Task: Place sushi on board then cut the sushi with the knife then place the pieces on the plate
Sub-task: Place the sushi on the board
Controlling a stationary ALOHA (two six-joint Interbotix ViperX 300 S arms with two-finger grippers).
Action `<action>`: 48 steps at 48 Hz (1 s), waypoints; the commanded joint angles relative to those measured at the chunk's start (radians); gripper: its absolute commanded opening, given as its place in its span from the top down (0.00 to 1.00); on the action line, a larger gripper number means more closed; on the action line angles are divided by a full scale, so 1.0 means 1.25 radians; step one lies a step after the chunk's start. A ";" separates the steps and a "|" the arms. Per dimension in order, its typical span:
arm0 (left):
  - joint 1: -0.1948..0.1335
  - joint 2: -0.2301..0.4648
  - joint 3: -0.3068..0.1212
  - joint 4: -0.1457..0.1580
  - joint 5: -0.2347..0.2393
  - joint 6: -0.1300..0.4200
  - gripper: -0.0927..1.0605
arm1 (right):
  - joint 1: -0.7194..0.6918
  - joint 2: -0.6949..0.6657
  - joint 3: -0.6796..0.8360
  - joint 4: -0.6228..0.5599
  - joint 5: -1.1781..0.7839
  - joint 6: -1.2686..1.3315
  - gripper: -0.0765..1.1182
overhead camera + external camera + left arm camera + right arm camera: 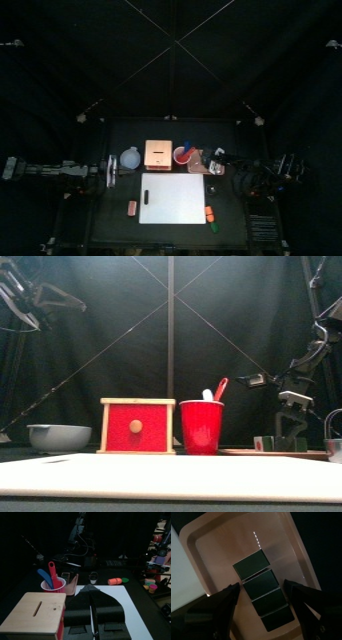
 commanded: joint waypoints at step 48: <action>0.007 0.004 -0.011 -0.001 -0.004 0.000 0.94 | 0.175 -0.302 -0.082 0.259 0.065 0.023 0.46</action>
